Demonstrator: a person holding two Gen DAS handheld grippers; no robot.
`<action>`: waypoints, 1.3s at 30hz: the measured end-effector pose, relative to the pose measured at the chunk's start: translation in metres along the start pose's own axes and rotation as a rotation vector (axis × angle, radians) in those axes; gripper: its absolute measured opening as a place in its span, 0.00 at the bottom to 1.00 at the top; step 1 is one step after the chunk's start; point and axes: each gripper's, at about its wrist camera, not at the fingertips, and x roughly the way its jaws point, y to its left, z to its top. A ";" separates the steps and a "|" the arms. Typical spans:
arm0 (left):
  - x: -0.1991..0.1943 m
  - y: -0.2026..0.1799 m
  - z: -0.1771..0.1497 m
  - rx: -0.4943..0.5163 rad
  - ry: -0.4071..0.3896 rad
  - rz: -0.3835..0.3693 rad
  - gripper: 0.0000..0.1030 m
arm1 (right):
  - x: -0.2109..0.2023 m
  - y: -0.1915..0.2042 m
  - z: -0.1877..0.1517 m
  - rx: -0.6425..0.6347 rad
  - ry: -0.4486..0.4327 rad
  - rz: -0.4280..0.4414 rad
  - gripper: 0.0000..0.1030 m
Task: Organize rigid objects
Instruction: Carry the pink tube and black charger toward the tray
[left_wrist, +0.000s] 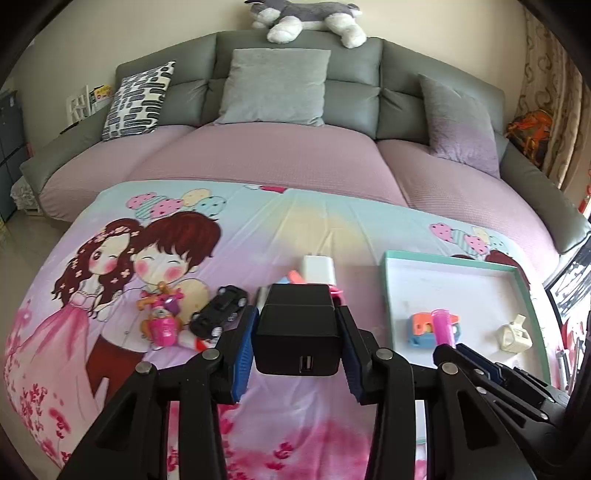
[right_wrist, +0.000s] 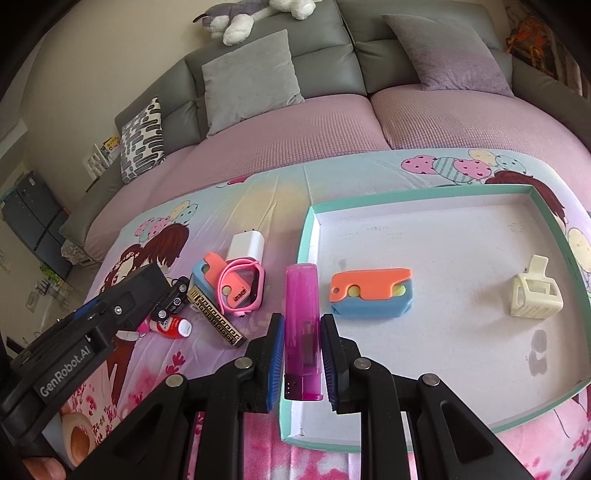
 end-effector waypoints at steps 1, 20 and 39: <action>0.001 -0.003 0.000 0.004 0.002 -0.008 0.42 | -0.001 -0.005 0.000 0.003 -0.005 -0.012 0.21; 0.025 -0.097 -0.021 0.152 0.040 -0.178 0.42 | -0.019 -0.089 0.000 0.156 -0.012 -0.297 0.21; 0.054 -0.114 -0.040 0.206 0.156 -0.137 0.42 | -0.010 -0.108 -0.007 0.171 0.050 -0.377 0.21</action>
